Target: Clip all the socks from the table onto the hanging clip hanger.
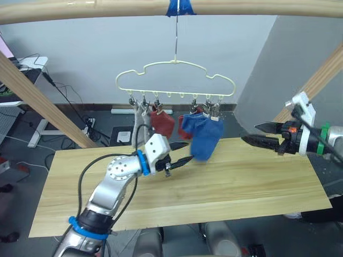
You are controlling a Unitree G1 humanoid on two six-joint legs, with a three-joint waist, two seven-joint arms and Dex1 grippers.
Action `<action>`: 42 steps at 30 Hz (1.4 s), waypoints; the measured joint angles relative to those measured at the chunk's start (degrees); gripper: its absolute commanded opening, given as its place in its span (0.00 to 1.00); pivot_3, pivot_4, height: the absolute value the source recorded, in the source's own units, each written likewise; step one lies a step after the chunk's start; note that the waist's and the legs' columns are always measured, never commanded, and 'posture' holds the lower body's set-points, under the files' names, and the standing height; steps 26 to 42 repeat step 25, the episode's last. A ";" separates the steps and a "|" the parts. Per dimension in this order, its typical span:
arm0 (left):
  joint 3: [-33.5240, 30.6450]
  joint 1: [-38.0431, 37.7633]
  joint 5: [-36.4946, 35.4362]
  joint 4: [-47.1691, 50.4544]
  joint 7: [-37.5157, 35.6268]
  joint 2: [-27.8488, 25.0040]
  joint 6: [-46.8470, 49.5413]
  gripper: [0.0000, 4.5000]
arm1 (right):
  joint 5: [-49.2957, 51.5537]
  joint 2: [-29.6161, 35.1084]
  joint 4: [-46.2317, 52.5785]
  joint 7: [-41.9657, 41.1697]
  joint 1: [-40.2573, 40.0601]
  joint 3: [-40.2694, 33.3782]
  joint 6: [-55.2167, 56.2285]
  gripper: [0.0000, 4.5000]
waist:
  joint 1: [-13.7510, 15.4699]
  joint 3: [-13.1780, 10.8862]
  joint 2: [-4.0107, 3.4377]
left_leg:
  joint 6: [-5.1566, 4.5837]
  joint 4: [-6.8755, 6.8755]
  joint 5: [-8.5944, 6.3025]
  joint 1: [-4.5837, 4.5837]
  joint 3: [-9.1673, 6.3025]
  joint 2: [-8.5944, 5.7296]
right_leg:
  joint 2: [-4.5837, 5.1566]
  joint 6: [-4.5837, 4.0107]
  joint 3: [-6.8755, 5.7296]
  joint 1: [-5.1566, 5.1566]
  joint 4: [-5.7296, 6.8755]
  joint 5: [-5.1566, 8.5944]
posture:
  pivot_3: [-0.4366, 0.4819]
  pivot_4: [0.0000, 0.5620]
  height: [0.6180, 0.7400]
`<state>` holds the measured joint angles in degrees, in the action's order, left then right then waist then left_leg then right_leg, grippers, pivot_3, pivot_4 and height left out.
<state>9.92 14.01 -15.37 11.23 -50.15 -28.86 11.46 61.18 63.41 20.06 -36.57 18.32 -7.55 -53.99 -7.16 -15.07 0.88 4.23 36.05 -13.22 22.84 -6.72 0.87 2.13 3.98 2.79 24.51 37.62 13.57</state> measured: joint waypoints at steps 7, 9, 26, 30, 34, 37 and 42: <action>-11.35 -6.13 -9.81 2.94 -3.99 -10.37 11.96 0.99 | -16.31 -4.05 -0.35 -11.18 -5.07 3.80 16.12 1.00 | 0.18 -0.07 0.13 | 0.02 0.00 -0.01 -0.02 0.19 -0.01 | 0.04 0.03 0.19 0.01 0.01 -0.03 | 0.39 0.41 1.00; -16.85 -11.10 -11.51 3.61 -4.48 -13.41 13.32 0.99 | -19.25 -6.74 -1.14 -11.80 -5.42 4.30 19.10 1.00 | 0.19 -0.12 0.23 | 0.02 -0.02 -0.02 -0.03 0.23 0.06 | 0.00 -0.01 0.18 0.03 -0.01 -0.01 | 0.41 0.41 1.00; -27.82 -20.41 -7.18 3.95 3.62 -14.46 12.36 0.99 | -29.12 -12.26 -7.75 -15.77 -7.12 6.41 22.92 1.00 | 5.15 -0.16 0.38 | 0.05 0.02 -0.02 0.05 0.34 0.01 | 0.09 -0.06 0.24 0.08 -0.05 -0.06 | 0.49 0.41 1.00; -27.82 -20.41 -7.18 3.95 3.62 -14.46 12.36 0.99 | -29.12 -12.26 -7.75 -15.77 -7.12 6.41 22.92 1.00 | 5.15 -0.16 0.38 | 0.05 0.02 -0.02 0.05 0.34 0.01 | 0.09 -0.06 0.24 0.08 -0.05 -0.06 | 0.49 0.41 1.00; -27.82 -20.41 -7.18 3.95 3.62 -14.46 12.36 0.99 | -29.12 -12.26 -7.75 -15.77 -7.12 6.41 22.92 1.00 | 5.15 -0.16 0.38 | 0.05 0.02 -0.02 0.05 0.34 0.01 | 0.09 -0.06 0.24 0.08 -0.05 -0.06 | 0.49 0.41 1.00; -27.82 -20.41 -7.18 3.95 3.62 -14.46 12.36 0.99 | -29.12 -12.26 -7.75 -15.77 -7.12 6.41 22.92 1.00 | 5.15 -0.16 0.38 | 0.05 0.02 -0.02 0.05 0.34 0.01 | 0.09 -0.06 0.24 0.08 -0.05 -0.06 | 0.49 0.41 1.00; -27.82 -20.41 -7.18 3.95 3.62 -14.46 12.36 0.99 | -29.12 -12.26 -7.75 -15.77 -7.12 6.41 22.92 1.00 | 5.15 -0.16 0.38 | 0.05 0.02 -0.02 0.05 0.34 0.01 | 0.09 -0.06 0.24 0.08 -0.05 -0.06 | 0.49 0.41 1.00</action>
